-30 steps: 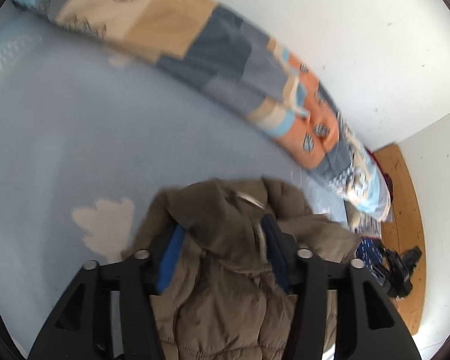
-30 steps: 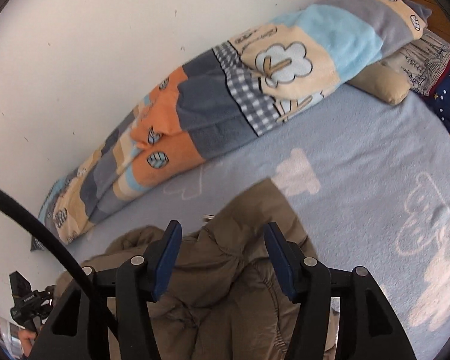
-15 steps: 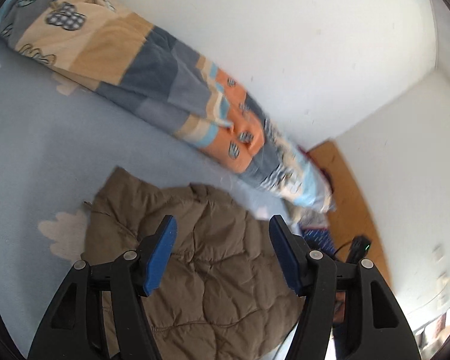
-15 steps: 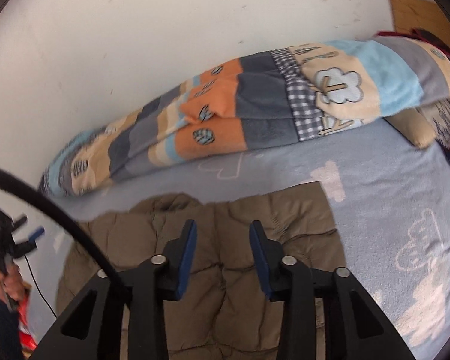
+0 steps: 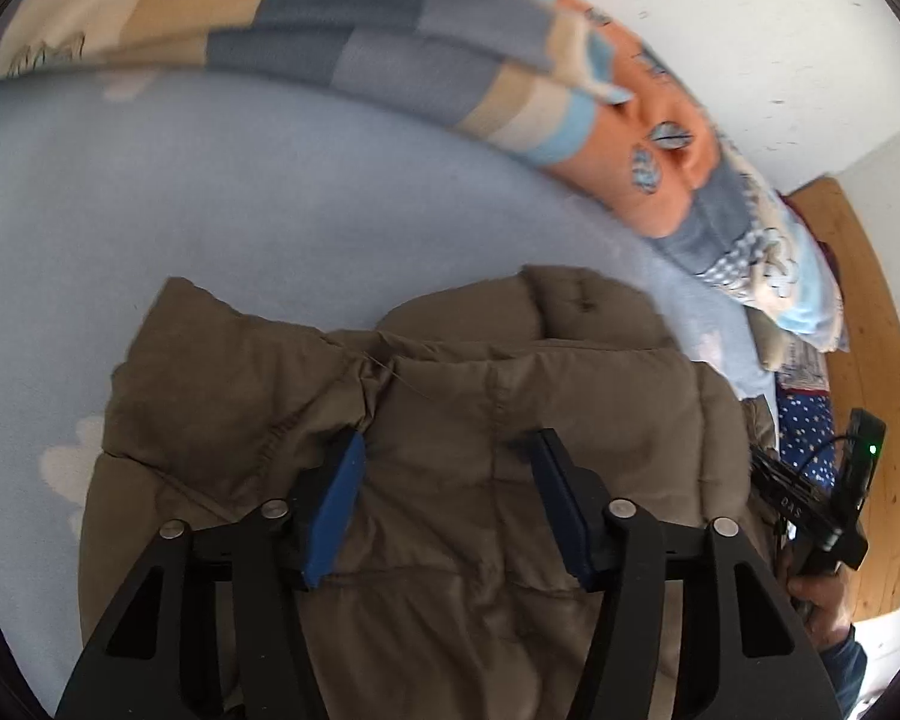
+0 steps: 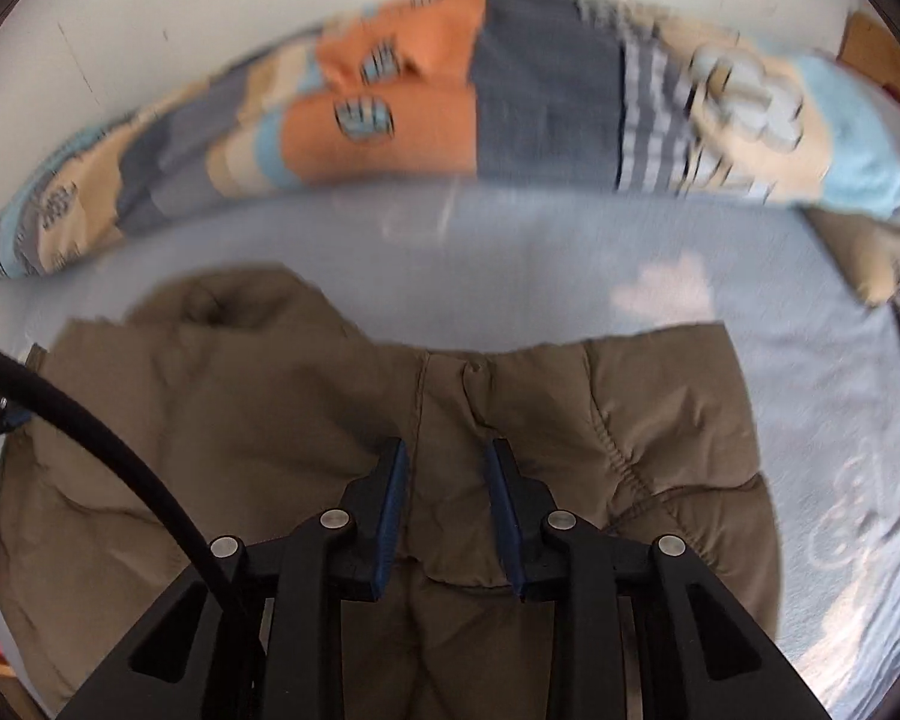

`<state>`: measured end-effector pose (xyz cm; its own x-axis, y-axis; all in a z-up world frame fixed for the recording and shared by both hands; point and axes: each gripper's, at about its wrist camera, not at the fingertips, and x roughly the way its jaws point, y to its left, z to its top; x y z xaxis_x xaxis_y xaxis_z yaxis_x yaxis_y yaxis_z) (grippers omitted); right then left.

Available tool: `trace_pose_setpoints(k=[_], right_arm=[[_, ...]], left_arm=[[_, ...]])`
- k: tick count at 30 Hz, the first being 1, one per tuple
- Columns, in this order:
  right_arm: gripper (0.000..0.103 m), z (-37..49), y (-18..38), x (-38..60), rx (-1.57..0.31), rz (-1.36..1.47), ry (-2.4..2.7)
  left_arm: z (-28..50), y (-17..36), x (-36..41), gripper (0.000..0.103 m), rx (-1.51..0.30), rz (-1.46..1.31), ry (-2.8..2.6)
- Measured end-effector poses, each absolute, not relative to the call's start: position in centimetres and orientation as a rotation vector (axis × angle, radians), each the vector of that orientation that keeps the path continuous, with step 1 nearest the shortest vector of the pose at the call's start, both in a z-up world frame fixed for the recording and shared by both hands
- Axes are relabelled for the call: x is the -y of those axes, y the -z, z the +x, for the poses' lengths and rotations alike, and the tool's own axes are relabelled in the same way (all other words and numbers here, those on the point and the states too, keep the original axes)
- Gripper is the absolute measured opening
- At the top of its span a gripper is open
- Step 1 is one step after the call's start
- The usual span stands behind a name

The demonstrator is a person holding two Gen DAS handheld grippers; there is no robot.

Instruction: Fold large clothes

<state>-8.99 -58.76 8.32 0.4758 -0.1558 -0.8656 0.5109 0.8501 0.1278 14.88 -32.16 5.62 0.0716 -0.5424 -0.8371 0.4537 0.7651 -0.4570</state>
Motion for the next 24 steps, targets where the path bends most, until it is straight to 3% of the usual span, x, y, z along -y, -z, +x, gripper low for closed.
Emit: trace_pose_setpoints(k=[6,14,24], right_arm=[[0.029,-8.7,-7.2,59.7,-1.020,0.417,0.450],[0.031,-14.3,-14.8,54.7,-0.802,0.392,0.395],[0.031,-21.5,-20.5,42.7,-0.689,0.317,0.272]], left_arm=[[13.3,-8.4,31.1,0.057,-1.206,-0.103,0.775],[5.2,-15.5,27.7,0.057,-0.963,-0.044,0.866],[-7.8,-17.9,25.5,0.058,-0.803,0.140,0.771]])
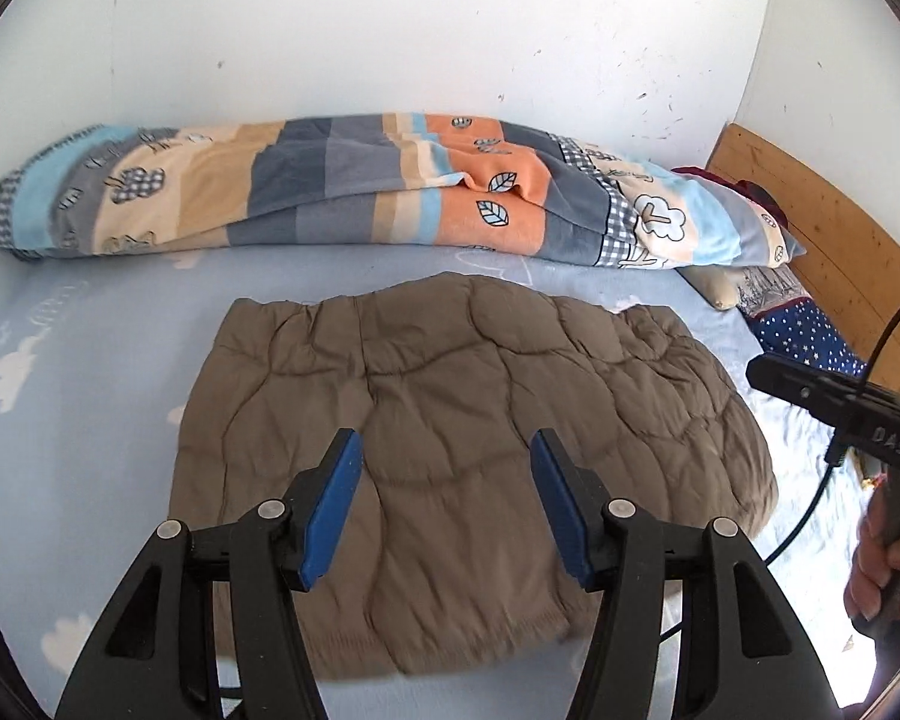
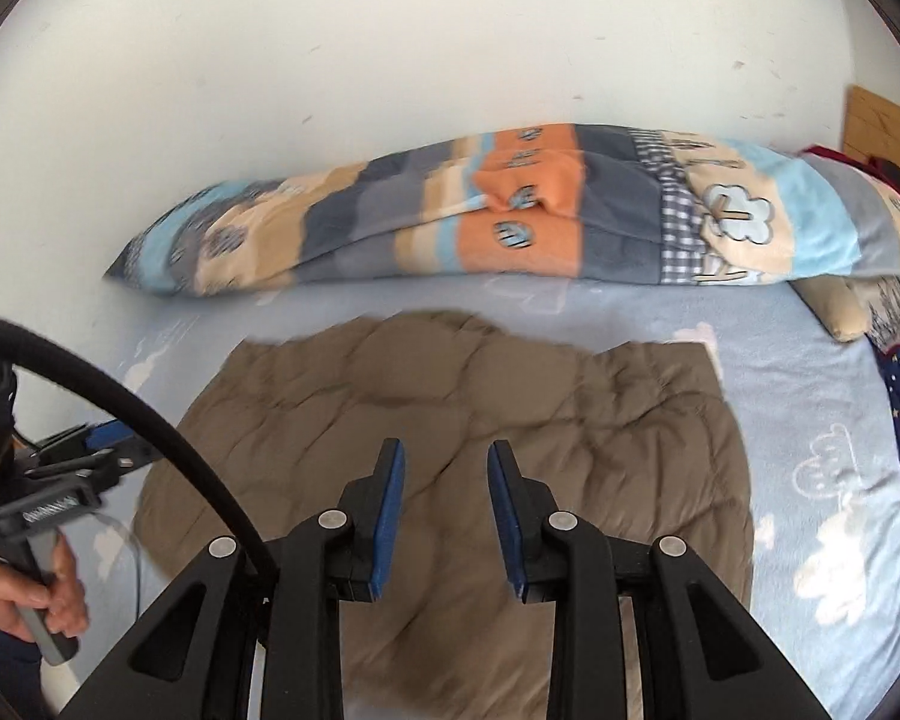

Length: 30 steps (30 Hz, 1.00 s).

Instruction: Fold large clothes

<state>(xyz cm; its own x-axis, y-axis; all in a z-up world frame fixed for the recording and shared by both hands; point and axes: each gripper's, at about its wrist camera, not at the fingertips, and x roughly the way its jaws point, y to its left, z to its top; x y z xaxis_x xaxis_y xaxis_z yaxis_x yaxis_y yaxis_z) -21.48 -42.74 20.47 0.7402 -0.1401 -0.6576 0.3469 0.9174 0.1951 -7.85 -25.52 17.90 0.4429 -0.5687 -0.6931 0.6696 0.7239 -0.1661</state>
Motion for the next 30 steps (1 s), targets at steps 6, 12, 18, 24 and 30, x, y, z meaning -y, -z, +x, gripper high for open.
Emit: trace_pose_setpoints(k=[6,12,18,24,30], right_arm=[[0.031,-26.9,-20.9,39.5,-0.624,0.417,0.308],[0.031,-27.6,-17.0,39.4,-0.684,0.475,0.380],[0.031,-25.5,-14.7,40.9,-0.698,0.456,0.413],[0.031,-23.2,-12.6,41.5,-0.730,0.445,0.412],[0.031,-21.7,-10.2,41.4,-0.782,0.418,0.433]], left_arm=[[-13.5,-18.4,23.6,0.064,-0.733,0.148,0.668],[-13.3,-14.3,24.4,0.064,-0.777,0.217,0.609],[-10.8,-12.0,25.3,0.064,-0.808,0.212,0.584],[-9.3,-10.1,26.4,0.064,-0.822,0.235,0.567],[-8.8,-8.5,27.1,0.067,-0.830,0.273,0.554]])
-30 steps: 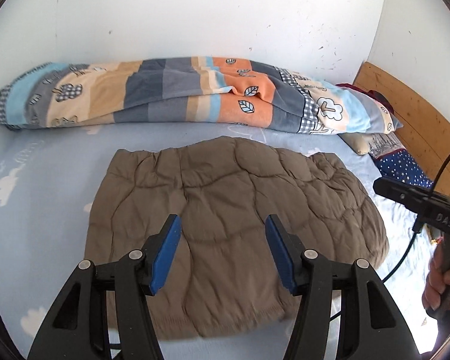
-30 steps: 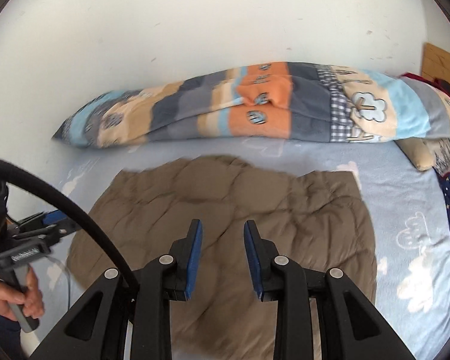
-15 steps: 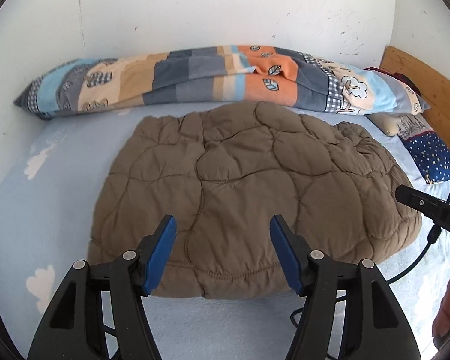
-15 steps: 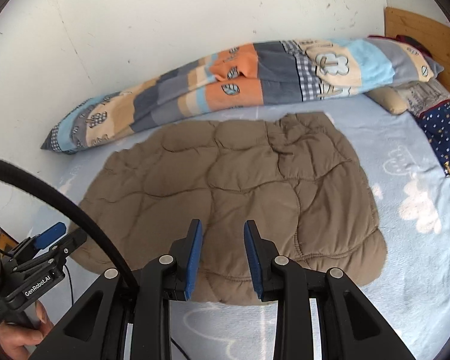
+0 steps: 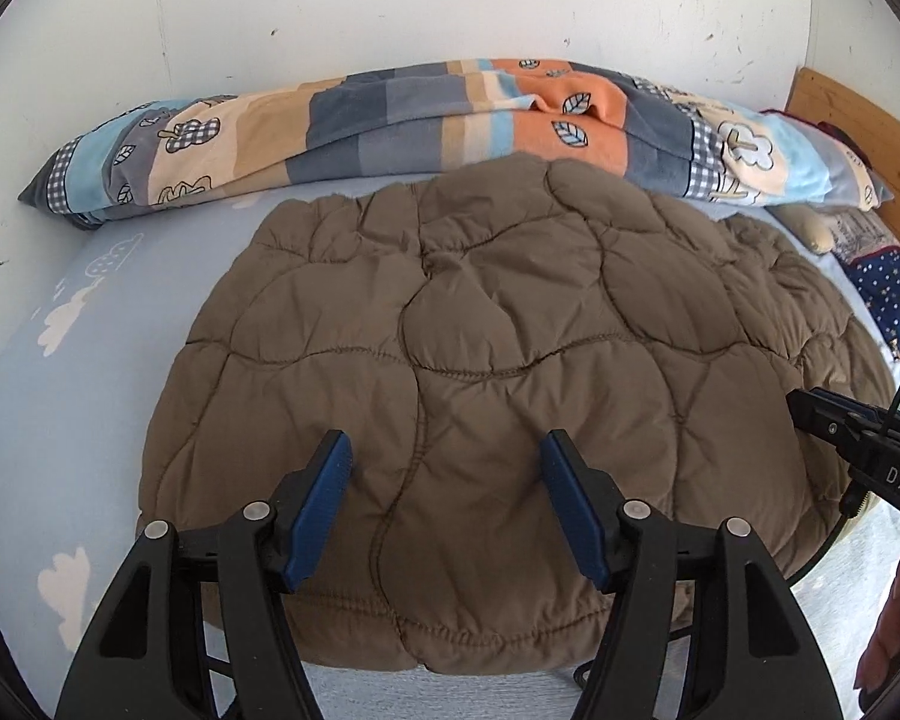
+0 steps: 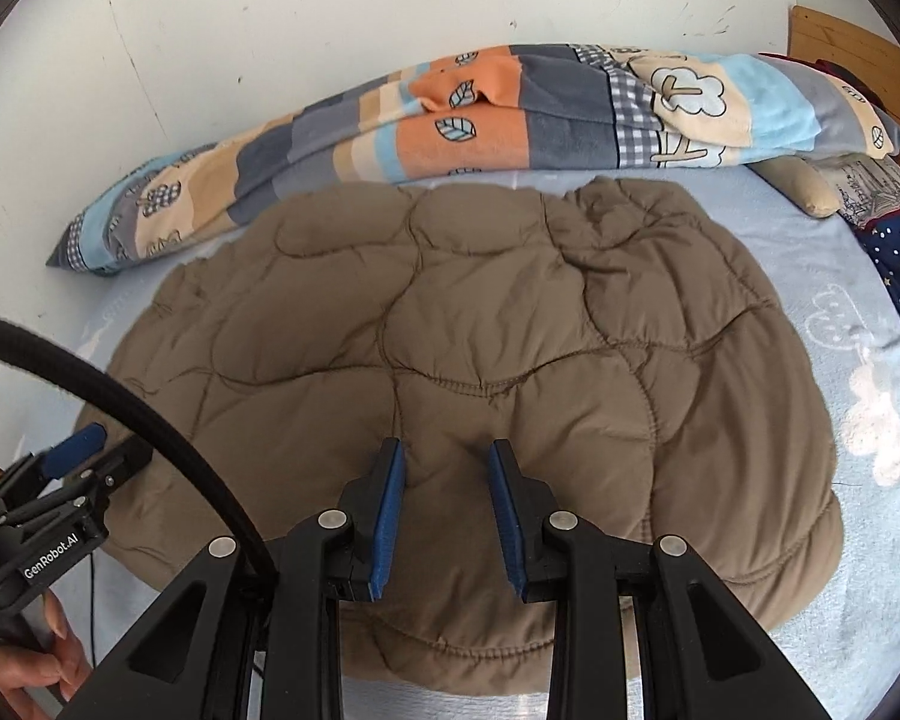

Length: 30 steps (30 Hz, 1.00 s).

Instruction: Fold large clothes

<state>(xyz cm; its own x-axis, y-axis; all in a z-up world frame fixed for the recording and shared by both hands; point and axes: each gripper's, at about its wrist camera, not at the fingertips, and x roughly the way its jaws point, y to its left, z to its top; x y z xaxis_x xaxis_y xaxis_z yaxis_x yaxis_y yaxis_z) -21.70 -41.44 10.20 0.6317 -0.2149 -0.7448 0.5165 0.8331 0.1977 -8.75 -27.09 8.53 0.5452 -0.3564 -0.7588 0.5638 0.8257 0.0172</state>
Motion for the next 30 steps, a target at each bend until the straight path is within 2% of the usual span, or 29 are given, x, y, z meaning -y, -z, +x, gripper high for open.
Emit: trace_pose_setpoints(k=[11,19,30], right_arm=[[0.031,-20.5,-6.5,42.5,-0.859,0.432,0.411],[0.032,-21.0,-6.7,43.3,-0.855,0.488,0.380],[0.050,-25.8,-12.0,45.8,-0.703,0.592,0.367]], left_arm=[[-7.7,-6.4,27.5,0.074,-0.894,0.296,0.560],[-7.9,-7.3,27.1,0.075,-0.898,0.272,0.563],[-6.0,-11.9,23.3,0.074,-0.837,0.134,0.557]])
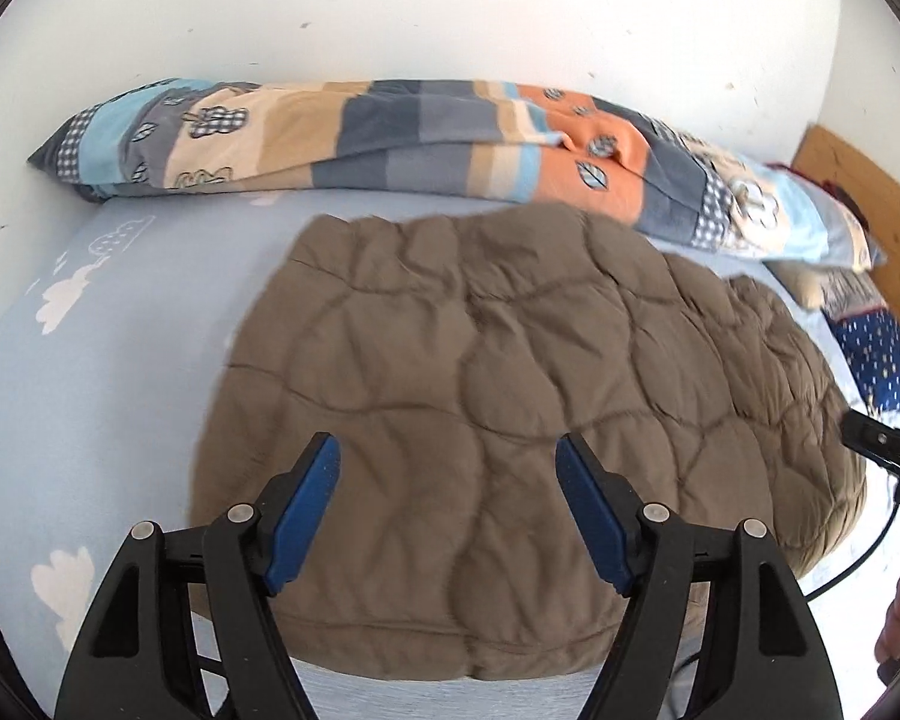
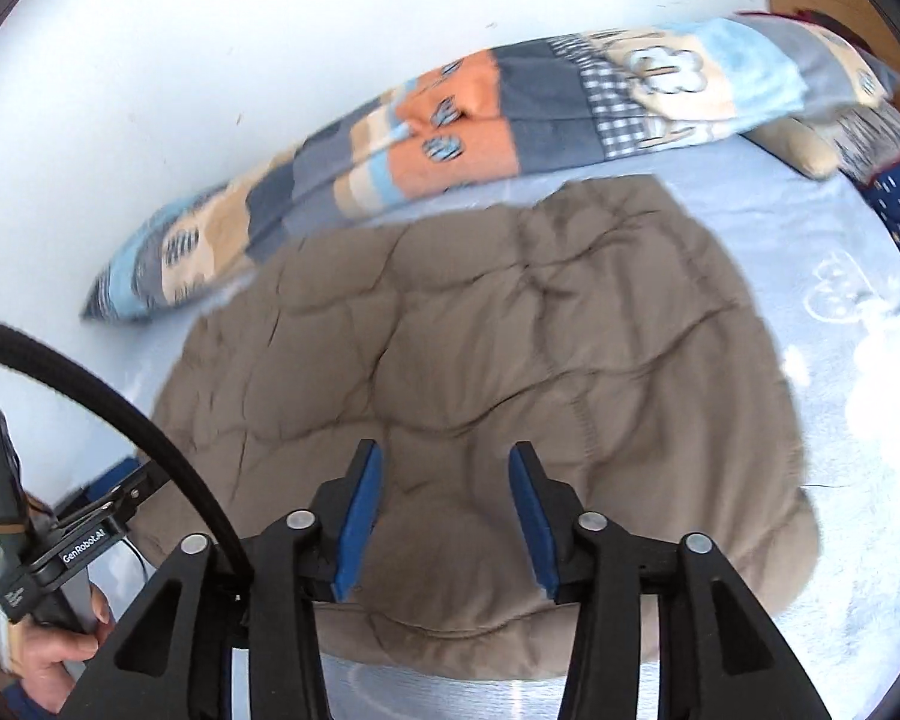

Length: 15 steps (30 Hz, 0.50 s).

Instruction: Fold large clothes

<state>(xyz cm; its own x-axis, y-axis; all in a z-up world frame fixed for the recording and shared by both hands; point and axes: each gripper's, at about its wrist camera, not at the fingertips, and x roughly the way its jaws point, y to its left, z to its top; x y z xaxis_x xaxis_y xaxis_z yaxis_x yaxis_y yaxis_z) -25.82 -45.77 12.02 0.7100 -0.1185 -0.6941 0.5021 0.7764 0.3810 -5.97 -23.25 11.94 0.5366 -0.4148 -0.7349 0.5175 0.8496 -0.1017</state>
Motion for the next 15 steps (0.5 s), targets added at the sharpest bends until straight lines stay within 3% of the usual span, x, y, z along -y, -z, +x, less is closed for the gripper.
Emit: trace_pose_setpoints(k=[4,15], right_arm=[[0.053,-28.3,-12.3,48.5,-0.670,0.661,0.411],[0.084,-34.8,-11.6,54.0,-0.624,0.810,0.515]], left_arm=[[-3.6,-12.8,20.2,0.074,-0.845,0.071,0.505],[2.0,-10.8,10.5,0.076,-1.027,-0.213,0.432]])
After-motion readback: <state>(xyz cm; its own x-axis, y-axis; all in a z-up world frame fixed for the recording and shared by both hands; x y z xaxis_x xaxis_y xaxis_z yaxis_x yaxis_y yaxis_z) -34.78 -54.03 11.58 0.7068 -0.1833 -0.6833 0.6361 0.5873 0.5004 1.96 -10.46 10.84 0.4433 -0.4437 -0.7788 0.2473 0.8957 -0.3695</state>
